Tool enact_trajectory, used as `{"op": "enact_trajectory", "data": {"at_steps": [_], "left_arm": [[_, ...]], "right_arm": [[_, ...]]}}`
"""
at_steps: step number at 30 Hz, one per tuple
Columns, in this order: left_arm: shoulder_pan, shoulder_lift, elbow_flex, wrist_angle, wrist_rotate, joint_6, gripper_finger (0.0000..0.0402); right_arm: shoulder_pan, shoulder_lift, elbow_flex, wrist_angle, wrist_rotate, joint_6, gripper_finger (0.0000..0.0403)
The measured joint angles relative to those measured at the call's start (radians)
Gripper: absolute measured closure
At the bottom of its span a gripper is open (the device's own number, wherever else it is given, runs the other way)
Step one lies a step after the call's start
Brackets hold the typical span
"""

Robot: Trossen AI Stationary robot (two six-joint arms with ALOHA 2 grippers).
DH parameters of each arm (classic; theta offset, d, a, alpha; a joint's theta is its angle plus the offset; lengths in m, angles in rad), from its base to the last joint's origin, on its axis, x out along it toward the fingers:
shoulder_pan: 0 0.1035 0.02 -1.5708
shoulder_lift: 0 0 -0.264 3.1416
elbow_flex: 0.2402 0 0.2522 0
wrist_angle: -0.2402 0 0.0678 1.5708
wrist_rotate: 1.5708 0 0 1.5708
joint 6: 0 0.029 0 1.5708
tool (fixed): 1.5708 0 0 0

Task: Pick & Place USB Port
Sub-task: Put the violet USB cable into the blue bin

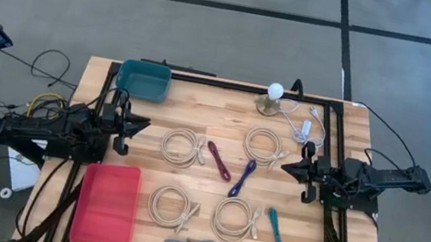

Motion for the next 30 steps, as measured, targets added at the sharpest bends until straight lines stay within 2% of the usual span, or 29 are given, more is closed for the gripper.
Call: {"op": "enact_trajectory", "data": {"at_steps": [11, 16, 30], "left_arm": [[0.000, 0.000, 0.000, 0.005, 0.000, 0.000, 0.0349], [0.000, 0.000, 0.000, 0.007, 0.000, 0.000, 0.0349], [0.000, 0.000, 0.000, 0.023, 0.000, 0.001, 0.0349]], "right_arm": [[-0.001, 0.000, 0.000, 0.009, 0.002, 0.001, 0.0403], [-0.002, 0.000, 0.000, 0.013, 0.068, 0.001, 0.0403], [-0.001, 0.000, 0.000, 0.012, 0.073, 0.001, 0.0403]]}}
